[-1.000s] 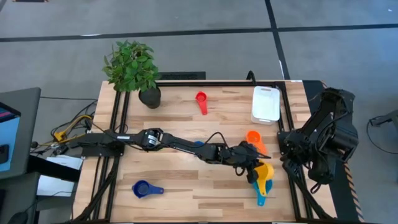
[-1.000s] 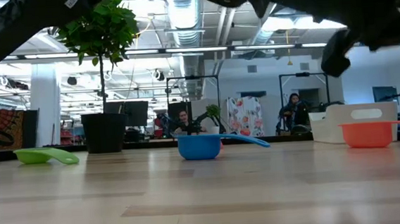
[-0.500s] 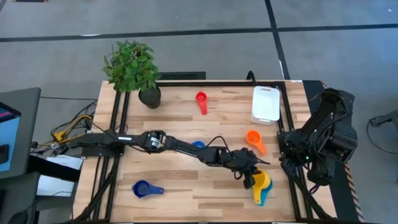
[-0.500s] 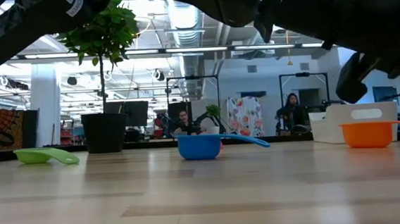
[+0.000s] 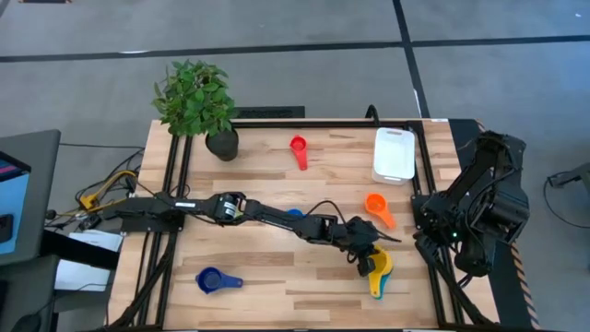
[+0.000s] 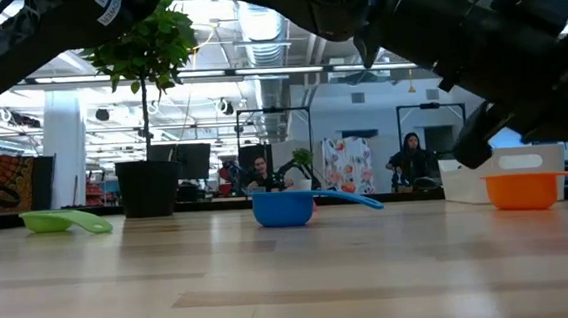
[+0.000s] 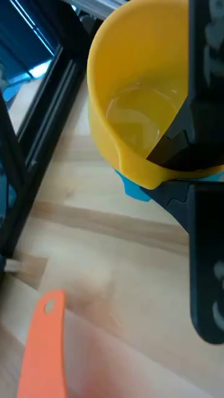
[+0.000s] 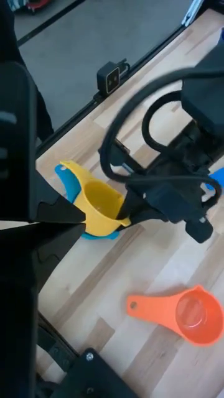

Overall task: Nest measuring cups in basket
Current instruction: Stack the yellow measuring cup on the light blue measuring cup

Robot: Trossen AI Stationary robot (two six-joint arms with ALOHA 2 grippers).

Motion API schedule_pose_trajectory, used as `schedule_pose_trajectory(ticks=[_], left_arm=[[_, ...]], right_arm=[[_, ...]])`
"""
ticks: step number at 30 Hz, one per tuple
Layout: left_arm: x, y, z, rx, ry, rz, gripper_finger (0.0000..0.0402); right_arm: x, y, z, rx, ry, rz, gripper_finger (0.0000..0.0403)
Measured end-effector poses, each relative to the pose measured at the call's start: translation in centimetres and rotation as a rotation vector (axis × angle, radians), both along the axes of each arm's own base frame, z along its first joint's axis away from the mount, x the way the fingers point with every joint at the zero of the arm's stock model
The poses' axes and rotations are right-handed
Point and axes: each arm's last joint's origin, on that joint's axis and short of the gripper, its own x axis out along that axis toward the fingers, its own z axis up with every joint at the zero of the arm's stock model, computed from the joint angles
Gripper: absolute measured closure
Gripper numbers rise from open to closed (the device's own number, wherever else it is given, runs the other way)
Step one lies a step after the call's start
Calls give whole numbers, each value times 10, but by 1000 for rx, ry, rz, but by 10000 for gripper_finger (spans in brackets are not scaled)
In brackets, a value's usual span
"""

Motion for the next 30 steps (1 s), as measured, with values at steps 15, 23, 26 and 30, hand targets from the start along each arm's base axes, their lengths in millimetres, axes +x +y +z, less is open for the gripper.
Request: schedule_pose_trajectory(ticks=[15, 23, 26, 30], left_arm=[[-14, 9, 32, 23, 150, -4, 401], [-15, 12, 31, -271, 213, 174, 401], [-21, 8, 31, -322, 282, 221, 401], [-27, 1, 33, -348, 314, 299, 401]], right_arm=[[0, -1, 0, -30, -19, 4, 378], [1, -2, 0, -39, -35, -1, 375], [1, -2, 0, -40, -35, 1, 379], [1, -2, 0, -50, -35, 18, 378]])
